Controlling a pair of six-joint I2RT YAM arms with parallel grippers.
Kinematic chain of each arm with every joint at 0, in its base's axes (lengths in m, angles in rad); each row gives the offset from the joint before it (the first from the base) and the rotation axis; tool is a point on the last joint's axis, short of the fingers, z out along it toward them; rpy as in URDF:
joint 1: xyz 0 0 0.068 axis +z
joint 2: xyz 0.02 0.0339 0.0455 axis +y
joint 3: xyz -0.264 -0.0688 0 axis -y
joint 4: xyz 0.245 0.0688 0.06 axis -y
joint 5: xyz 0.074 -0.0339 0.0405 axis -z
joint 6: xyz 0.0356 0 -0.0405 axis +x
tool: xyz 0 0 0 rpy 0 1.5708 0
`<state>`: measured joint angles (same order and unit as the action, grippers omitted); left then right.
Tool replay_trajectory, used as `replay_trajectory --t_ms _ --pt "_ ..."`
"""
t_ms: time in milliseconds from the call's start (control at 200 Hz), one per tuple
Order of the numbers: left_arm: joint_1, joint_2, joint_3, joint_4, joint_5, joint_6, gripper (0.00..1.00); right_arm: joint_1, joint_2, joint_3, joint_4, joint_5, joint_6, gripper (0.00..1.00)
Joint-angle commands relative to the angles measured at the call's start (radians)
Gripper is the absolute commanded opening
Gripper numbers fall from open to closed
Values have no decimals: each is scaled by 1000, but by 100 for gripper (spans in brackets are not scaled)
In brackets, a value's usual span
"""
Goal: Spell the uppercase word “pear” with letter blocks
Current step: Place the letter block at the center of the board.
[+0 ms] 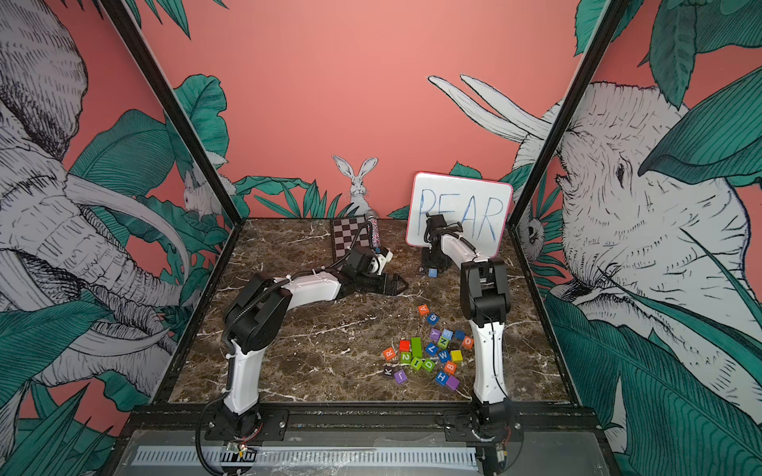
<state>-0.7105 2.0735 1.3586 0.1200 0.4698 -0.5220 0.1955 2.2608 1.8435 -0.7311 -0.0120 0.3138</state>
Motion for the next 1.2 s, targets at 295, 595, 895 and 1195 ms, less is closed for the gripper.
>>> replay_trajectory --t_ms 295,595,895,1195 --pt "-40 -144 -152 68 -53 -47 99 27 -344 -303 42 -3 30 47" --pt "-80 -114 -156 53 -43 -35 99 77 -514 -676 145 -1 66 47" --pt "-84 -98 -134 -3 -48 -6 99 80 -517 -747 140 13 45 48" --pt "-83 -98 -122 -22 -43 3 99 88 -492 -746 148 1 25 48"
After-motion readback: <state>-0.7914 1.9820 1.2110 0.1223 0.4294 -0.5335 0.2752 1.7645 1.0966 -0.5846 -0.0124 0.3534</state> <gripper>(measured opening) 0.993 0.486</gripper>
